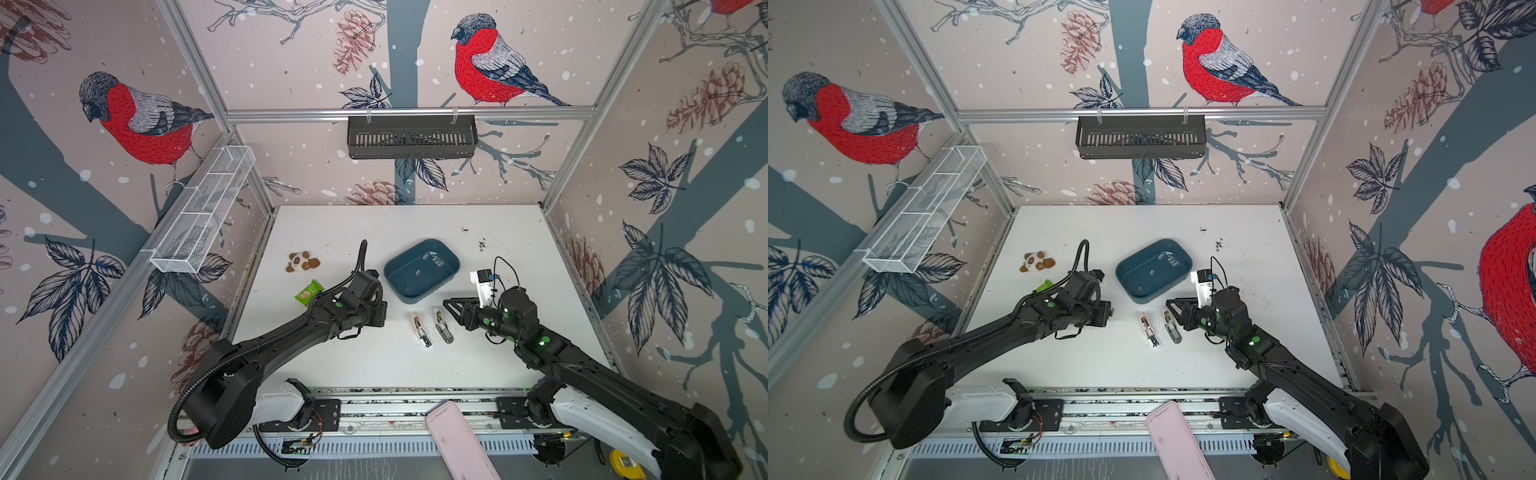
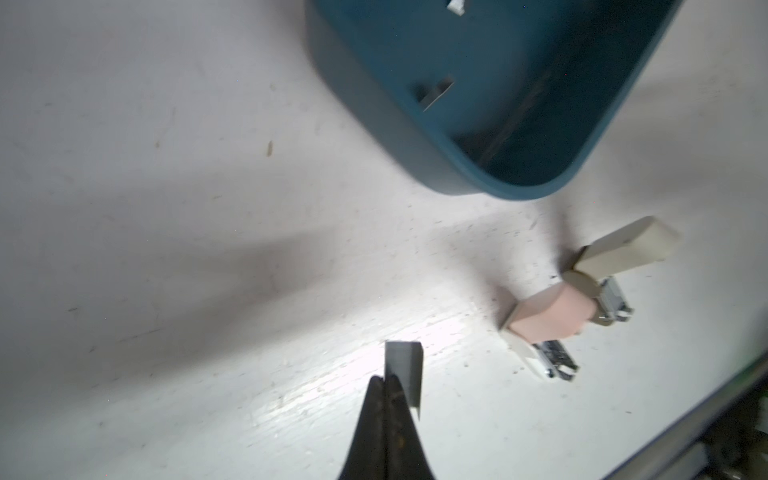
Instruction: Load the staples into the stapler
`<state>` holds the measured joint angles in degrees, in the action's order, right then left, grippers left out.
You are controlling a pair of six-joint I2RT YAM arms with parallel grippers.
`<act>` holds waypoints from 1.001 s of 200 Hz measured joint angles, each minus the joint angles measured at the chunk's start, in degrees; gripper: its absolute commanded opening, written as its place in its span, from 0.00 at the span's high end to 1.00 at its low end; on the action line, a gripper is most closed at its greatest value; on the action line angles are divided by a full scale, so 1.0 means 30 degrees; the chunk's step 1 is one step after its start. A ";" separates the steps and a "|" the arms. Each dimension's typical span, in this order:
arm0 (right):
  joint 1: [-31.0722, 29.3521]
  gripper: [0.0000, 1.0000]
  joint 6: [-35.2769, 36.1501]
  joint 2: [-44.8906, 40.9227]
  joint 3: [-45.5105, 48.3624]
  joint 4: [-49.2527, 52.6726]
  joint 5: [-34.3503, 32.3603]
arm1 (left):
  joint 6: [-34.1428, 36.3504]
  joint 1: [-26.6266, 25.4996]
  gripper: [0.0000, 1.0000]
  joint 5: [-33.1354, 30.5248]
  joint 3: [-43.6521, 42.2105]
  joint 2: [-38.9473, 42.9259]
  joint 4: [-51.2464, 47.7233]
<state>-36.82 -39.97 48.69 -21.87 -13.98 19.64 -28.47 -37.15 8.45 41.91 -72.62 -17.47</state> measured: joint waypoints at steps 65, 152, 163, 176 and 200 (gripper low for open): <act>-0.0058 0.49 -0.2827 0.0823 -0.0299 -0.4838 0.3162 | -0.0474 0.1537 1.00 0.6186 0.0546 0.1231 0.4073; -0.0393 0.44 -0.4677 0.2164 -0.1603 -0.8910 0.4714 | -0.3665 0.1829 1.00 1.1759 0.0437 0.2229 1.0892; -0.0415 0.43 -0.4743 0.2193 -0.1749 -0.9231 0.4823 | -0.4167 0.1829 1.00 1.2254 0.0357 0.2288 1.1781; -0.0444 0.43 -0.4845 0.2229 -0.1945 -0.9675 0.4954 | -0.4765 0.1829 1.00 1.2772 0.0299 0.2310 1.2859; -0.0452 0.43 -0.5122 0.2455 -0.2412 -1.0324 0.5238 | -0.5945 0.1829 1.00 1.3573 0.0073 0.2339 1.4724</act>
<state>-38.17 -55.33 56.05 -29.10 -44.95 35.35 -46.30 -31.66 49.17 42.13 -65.60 26.70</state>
